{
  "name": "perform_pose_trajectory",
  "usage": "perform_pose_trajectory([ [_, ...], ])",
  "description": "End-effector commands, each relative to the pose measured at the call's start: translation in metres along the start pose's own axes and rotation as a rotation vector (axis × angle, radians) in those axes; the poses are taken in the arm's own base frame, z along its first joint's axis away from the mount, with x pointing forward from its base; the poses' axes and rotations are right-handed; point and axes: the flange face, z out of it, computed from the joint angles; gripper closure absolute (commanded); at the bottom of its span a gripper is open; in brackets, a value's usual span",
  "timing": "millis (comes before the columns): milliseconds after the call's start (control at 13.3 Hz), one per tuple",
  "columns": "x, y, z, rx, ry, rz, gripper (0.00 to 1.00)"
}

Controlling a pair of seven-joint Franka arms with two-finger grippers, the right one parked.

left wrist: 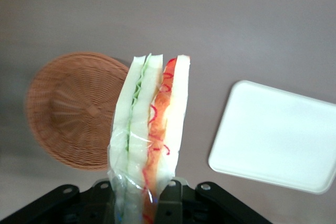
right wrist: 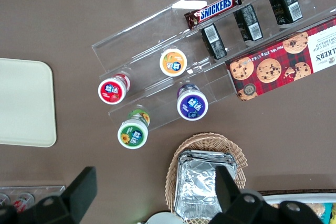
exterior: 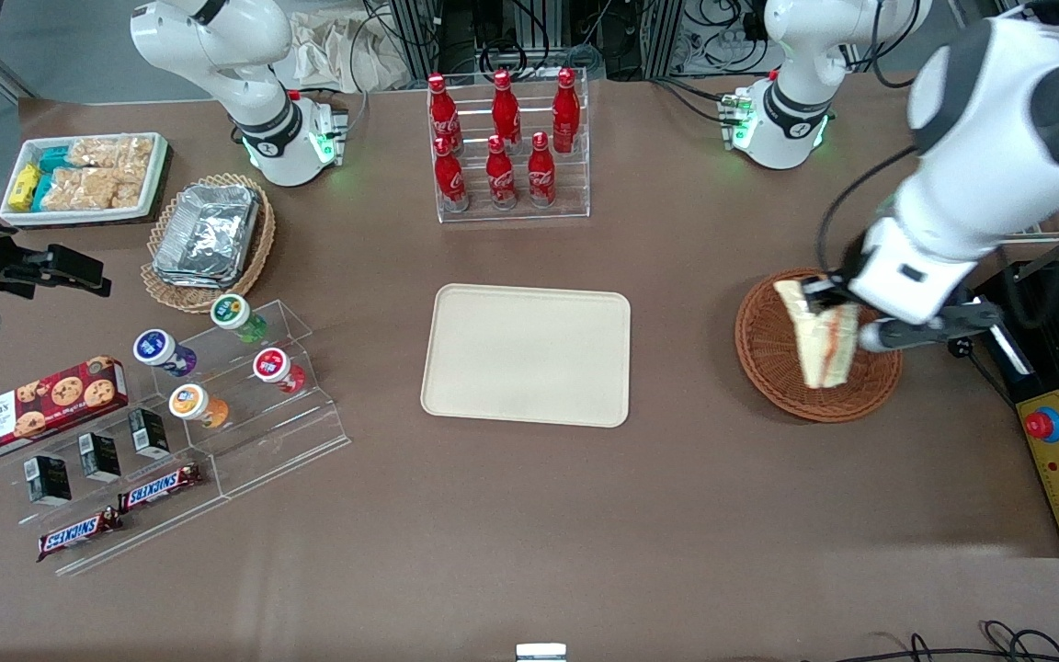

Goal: Place sandwich from basket to tray
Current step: 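Lift the sandwich up out of the basket with the left gripper, then carry the sandwich over the cream tray with the left gripper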

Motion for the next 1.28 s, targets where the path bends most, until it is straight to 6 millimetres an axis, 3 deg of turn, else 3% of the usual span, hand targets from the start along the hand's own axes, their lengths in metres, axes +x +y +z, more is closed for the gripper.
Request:
perform_pose_trajectory([
  [0,-0.006,0.050,0.043,-0.010,-0.053,0.056,1.00],
  [376,-0.044,0.148,0.167,0.074,-0.033,0.098,1.00],
  [602,-0.052,0.177,0.231,0.116,-0.015,0.135,1.00],
  [903,-0.047,0.186,0.288,0.119,-0.007,0.169,1.00],
  [1204,-0.053,0.199,0.310,0.135,0.035,0.162,1.00],
])
